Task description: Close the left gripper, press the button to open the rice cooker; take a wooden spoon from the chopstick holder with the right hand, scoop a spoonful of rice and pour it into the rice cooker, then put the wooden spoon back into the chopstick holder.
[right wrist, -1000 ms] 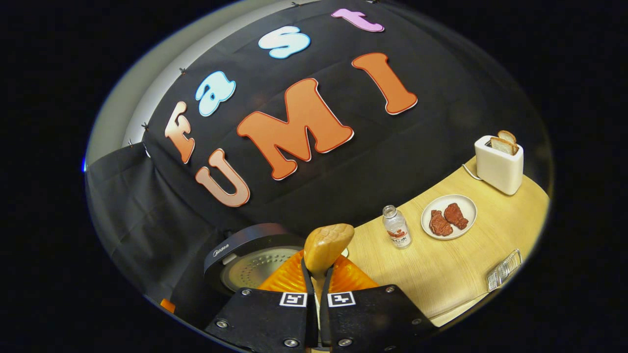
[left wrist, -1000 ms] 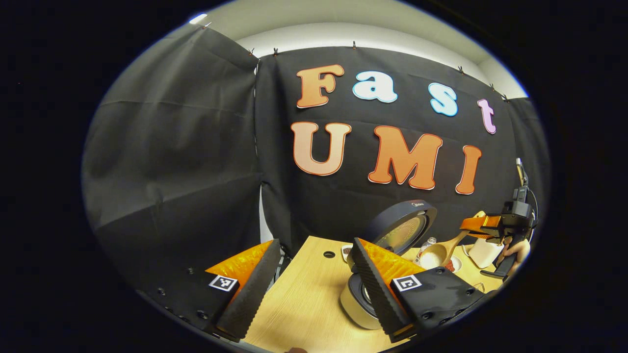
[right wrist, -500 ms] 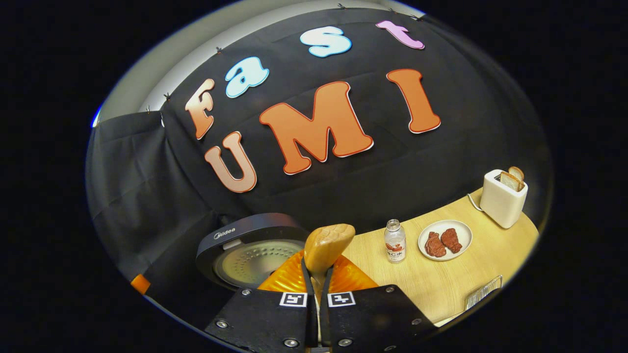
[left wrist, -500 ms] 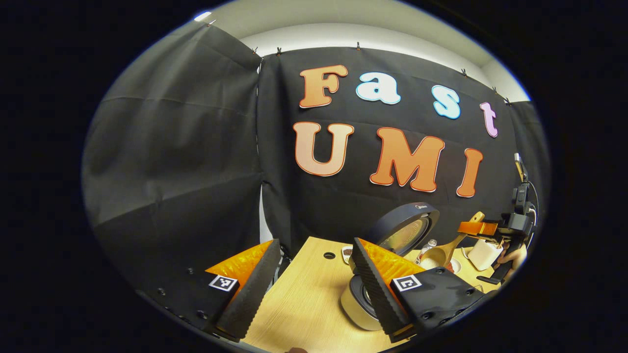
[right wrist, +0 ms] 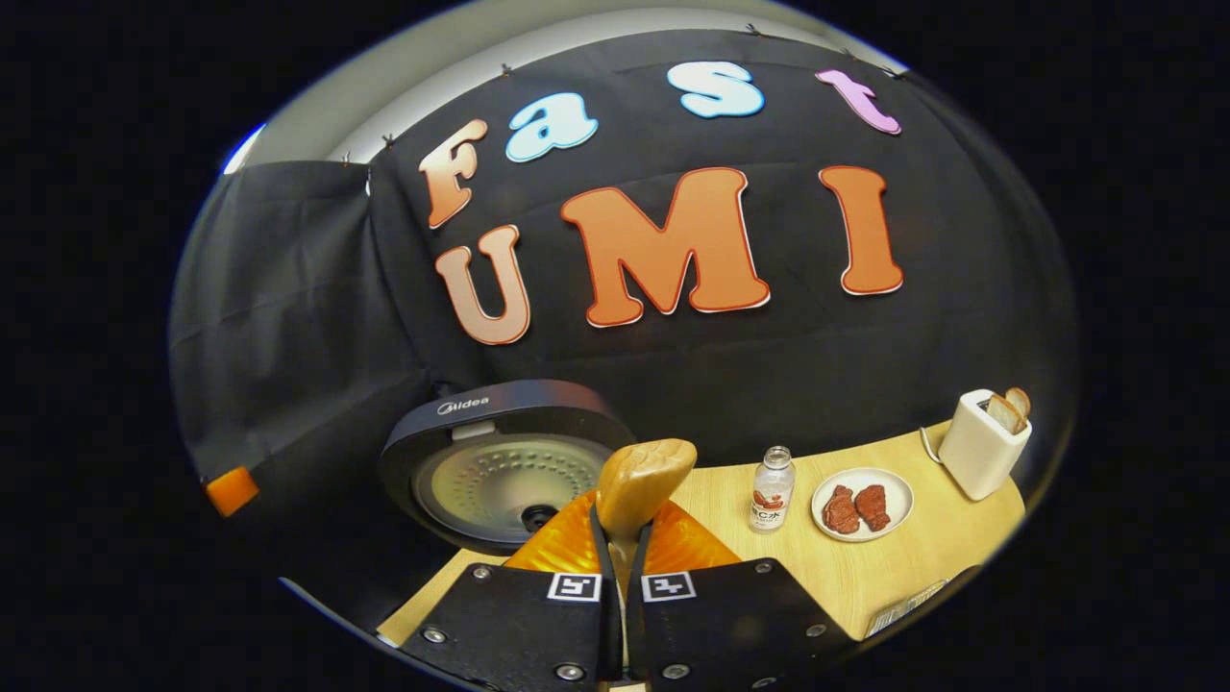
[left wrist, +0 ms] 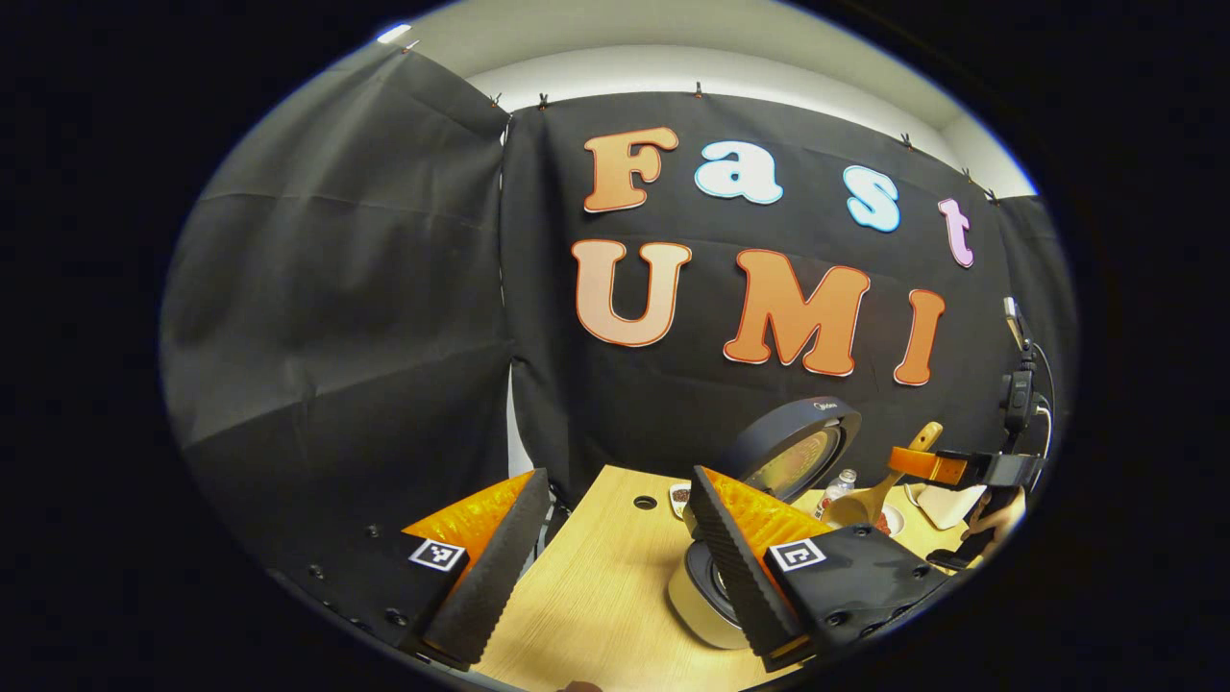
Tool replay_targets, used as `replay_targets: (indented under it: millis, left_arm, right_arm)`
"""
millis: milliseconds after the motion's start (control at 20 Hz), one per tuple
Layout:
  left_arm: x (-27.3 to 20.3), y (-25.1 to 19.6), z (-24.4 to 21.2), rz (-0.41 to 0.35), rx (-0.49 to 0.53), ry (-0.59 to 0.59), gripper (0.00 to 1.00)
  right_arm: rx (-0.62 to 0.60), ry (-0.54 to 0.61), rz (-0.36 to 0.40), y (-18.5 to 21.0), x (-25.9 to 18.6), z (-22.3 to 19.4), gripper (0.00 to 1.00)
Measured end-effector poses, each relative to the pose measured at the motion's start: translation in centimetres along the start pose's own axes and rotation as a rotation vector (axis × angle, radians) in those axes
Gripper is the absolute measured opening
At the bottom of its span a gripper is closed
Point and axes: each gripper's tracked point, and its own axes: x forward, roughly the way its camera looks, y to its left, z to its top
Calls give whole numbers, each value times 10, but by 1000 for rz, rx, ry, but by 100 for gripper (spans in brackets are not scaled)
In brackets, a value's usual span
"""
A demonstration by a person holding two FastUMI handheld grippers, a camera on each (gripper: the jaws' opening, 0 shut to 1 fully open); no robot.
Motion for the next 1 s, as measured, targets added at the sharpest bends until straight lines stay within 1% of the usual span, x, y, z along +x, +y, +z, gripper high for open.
replay_targets:
  millis: [100,200,350,450,550,600,650,750,950,1000]
  left_arm:
    - [0,0,-1,4,9,0,98]
    - [0,-1,0,6,18,-1,99]
    - [-1,-3,3,5,24,-3,98]
    - [-3,-1,6,7,27,-10,99]
    - [-6,-1,7,11,26,-13,98]
    - [-6,0,7,13,26,-11,99]
    - [-7,0,8,13,27,-11,98]
    - [-10,-3,10,13,32,-15,98]
    - [-13,-9,17,11,34,-30,98]
    - [-15,-11,19,8,36,-34,99]
  right_arm:
    - [-52,-6,26,6,0,-5,1]
    - [-106,-16,38,10,0,-10,1]
    - [-181,-6,52,15,3,-23,1]
    - [-198,10,54,15,3,-32,1]
    - [-161,23,66,17,4,-38,1]
    - [-140,27,70,16,4,-37,1]
    - [-121,27,66,13,4,-36,1]
    - [-84,23,59,7,3,-30,1]
    - [33,11,46,-14,-7,-11,1]
    - [60,4,40,-22,-11,-6,1]
